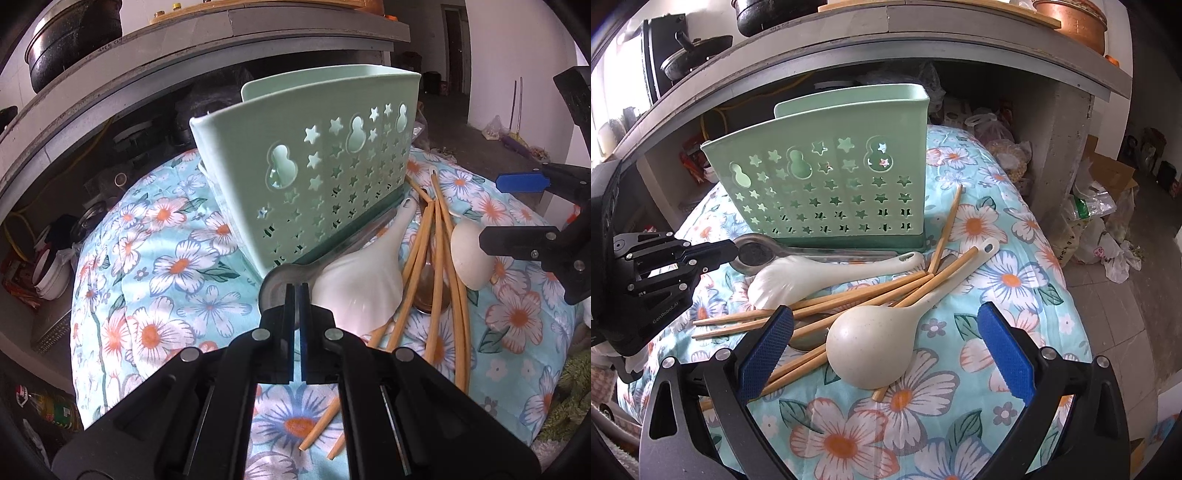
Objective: Organize utensils
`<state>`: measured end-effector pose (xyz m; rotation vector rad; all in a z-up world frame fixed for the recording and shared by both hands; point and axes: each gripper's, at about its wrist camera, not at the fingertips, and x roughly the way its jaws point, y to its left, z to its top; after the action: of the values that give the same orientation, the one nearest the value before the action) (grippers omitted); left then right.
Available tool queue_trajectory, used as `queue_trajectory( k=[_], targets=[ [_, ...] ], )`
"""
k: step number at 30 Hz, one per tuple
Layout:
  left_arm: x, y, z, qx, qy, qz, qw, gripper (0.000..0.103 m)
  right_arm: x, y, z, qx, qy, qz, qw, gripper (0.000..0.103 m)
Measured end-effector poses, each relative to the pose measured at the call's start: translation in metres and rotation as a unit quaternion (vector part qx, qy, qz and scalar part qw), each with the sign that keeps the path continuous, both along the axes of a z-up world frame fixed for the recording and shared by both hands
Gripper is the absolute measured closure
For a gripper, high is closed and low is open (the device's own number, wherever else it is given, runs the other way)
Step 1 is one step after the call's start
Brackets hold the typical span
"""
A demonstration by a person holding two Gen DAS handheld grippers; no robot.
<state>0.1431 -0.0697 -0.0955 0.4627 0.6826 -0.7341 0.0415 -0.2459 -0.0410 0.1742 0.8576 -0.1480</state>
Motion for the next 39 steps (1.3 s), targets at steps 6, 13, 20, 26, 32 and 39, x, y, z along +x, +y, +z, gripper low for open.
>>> queue_trajectory(
  k=[6, 13, 20, 26, 32, 39],
  targets=[
    [0.003, 0.009, -0.002, -0.022, 0.032, 0.013, 0.9992, 0.098, 0.001, 0.001, -0.001, 0.003, 0.002, 0.002, 1.000, 0.006],
    [0.014, 0.025, 0.001, -0.069, 0.069, 0.039, 0.9944, 0.078, 0.001, 0.002, -0.002, 0.003, 0.004, 0.002, 1.000, 0.006],
    [0.036, 0.035, -0.008, -0.115, 0.146, 0.064, 0.9805, 0.077, 0.001, 0.001, -0.002, 0.004, 0.004, 0.003, 1.000, 0.006],
    [0.053, 0.034, -0.026, -0.130, 0.202, 0.078, 0.9677, 0.078, 0.001, 0.001, -0.002, 0.004, 0.004, 0.002, 1.000, 0.006],
    [0.058, 0.029, -0.033, -0.136, 0.215, 0.079, 0.9640, 0.078, 0.001, 0.001, -0.003, 0.004, 0.004, 0.002, 1.000, 0.006],
    [0.061, 0.027, -0.035, -0.138, 0.217, 0.086, 0.9625, 0.090, 0.001, 0.001, -0.003, 0.004, 0.004, 0.003, 1.000, 0.006]
  ],
)
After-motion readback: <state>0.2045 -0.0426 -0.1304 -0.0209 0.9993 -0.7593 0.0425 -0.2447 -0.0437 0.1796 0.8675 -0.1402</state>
